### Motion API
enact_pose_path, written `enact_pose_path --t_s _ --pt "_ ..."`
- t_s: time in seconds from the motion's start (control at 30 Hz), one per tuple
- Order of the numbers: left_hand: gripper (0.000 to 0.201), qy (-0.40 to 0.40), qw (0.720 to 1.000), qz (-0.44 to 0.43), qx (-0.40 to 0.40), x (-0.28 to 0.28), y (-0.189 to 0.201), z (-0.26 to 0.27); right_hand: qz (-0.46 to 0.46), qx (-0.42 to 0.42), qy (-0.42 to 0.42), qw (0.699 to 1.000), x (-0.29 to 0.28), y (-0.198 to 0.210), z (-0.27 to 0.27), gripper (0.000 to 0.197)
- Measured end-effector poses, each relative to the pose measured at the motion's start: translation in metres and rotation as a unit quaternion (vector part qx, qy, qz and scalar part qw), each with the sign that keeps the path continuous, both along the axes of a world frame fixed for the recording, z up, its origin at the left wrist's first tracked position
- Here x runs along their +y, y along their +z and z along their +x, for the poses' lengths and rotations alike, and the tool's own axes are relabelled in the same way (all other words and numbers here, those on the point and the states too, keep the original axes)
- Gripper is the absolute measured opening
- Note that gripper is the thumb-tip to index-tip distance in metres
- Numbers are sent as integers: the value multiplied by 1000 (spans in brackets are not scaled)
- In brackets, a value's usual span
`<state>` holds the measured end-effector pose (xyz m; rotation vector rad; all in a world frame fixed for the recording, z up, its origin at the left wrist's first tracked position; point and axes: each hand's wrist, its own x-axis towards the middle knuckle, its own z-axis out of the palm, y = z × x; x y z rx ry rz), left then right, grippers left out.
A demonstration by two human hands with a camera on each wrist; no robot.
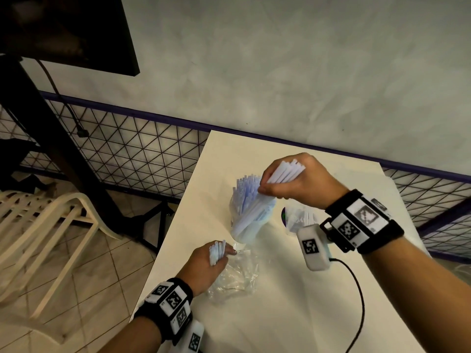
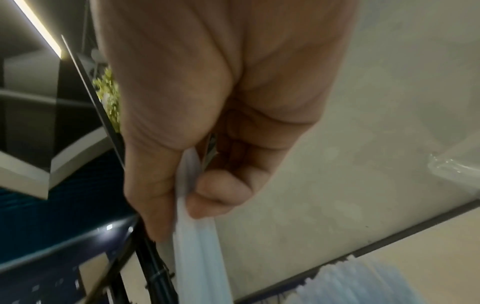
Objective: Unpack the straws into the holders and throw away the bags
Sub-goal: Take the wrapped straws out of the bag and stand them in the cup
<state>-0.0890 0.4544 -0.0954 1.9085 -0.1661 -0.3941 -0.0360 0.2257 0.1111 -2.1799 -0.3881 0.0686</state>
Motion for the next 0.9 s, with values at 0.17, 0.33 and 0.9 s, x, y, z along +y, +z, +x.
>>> enact_pose_path --t_s 0.17,0.33,0.9 --pt "20 14 1000 14 -12 0 6 -3 -54 -32 -12 998 -6 8 16 10" --pt "30 7 1000 1 -13 -2 12 -4 -90 -33 -10 995 -4 3 27 9" --pt "23 10 1000 -19 10 -3 12 -5 -332 -215 68 916 27 -109 10 55"
